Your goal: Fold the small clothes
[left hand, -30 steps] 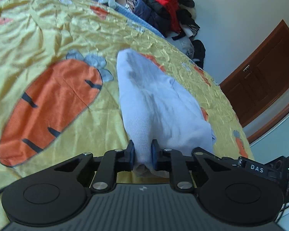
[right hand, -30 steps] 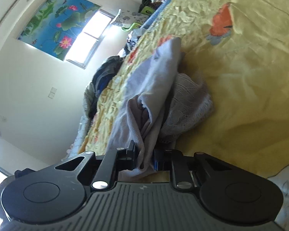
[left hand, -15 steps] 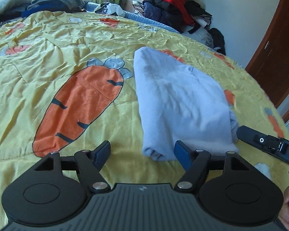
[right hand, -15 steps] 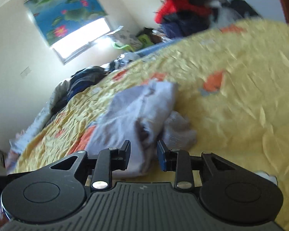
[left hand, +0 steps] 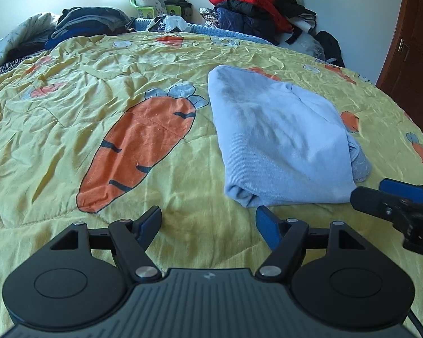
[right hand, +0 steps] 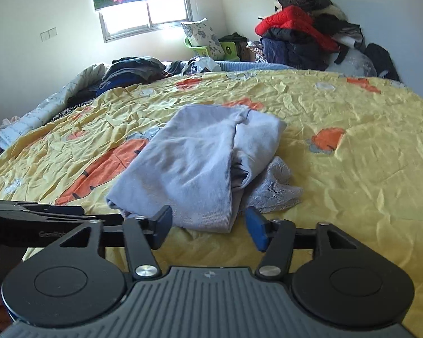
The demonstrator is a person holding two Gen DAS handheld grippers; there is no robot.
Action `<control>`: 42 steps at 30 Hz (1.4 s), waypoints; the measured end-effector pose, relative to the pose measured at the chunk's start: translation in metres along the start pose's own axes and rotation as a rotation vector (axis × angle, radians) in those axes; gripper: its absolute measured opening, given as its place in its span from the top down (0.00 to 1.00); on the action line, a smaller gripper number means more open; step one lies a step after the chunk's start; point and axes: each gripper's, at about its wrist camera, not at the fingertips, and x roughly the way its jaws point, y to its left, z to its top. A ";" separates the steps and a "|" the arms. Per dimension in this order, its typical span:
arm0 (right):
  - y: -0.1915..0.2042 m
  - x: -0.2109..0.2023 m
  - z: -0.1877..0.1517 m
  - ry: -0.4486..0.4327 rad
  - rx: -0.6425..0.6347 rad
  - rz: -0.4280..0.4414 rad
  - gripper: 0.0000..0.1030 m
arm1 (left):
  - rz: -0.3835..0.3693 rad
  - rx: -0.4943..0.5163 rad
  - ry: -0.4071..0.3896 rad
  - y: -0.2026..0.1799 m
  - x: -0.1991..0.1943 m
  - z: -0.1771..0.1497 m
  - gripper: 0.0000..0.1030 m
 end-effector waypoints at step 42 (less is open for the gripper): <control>0.005 0.000 -0.037 0.004 -0.084 -0.168 0.11 | 0.134 0.041 -0.074 -0.003 -0.003 -0.032 0.00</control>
